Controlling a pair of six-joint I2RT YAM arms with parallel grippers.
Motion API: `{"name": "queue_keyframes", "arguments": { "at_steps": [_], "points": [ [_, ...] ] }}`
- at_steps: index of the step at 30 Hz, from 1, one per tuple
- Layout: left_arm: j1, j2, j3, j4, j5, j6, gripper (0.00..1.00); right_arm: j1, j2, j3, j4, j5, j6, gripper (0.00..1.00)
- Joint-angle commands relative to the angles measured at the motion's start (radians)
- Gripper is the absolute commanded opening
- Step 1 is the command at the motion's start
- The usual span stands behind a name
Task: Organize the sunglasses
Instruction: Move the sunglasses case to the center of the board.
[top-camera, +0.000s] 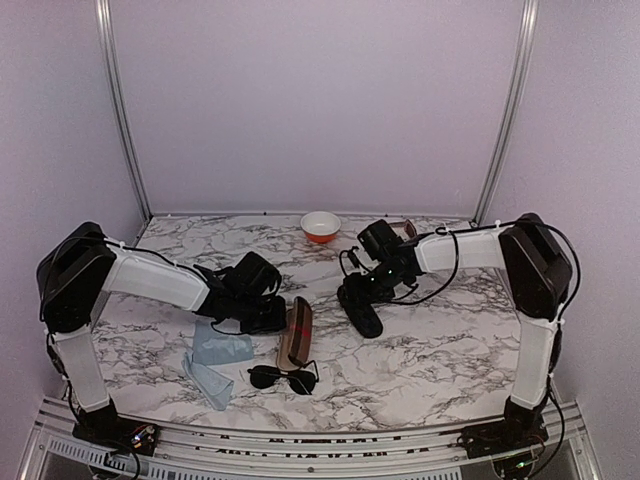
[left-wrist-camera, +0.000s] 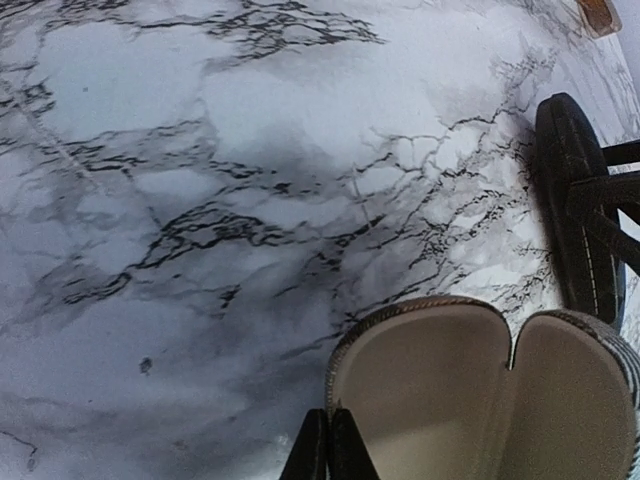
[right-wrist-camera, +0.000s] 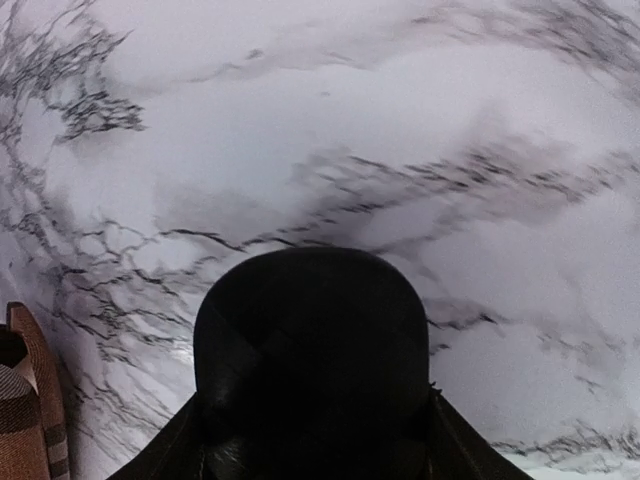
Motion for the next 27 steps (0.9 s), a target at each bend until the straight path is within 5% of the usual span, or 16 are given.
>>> {"name": "queue_keyframes", "arguments": {
  "at_steps": [1, 4, 9, 14, 27],
  "points": [
    [0.018, -0.092, -0.073, 0.079, -0.040, -0.067, 0.02, 0.045, 0.128, 0.169, -0.034, -0.192, -0.211, 0.61],
    [0.023, -0.131, -0.111, 0.088, -0.066, -0.085, 0.02, 0.073, 0.183, 0.254, -0.066, -0.289, -0.324, 0.64],
    [0.031, -0.179, -0.157, 0.088, -0.087, -0.096, 0.01, 0.144, 0.255, 0.381, -0.183, -0.202, -0.497, 0.79],
    [0.031, -0.210, -0.191, 0.088, -0.100, -0.116, 0.01, 0.144, 0.257, 0.426, -0.184, -0.169, -0.490, 0.88],
    [0.031, -0.227, -0.248, 0.128, -0.154, -0.288, 0.02, 0.089, -0.009, 0.258, -0.116, -0.081, -0.366, 0.88]
  ]
}}
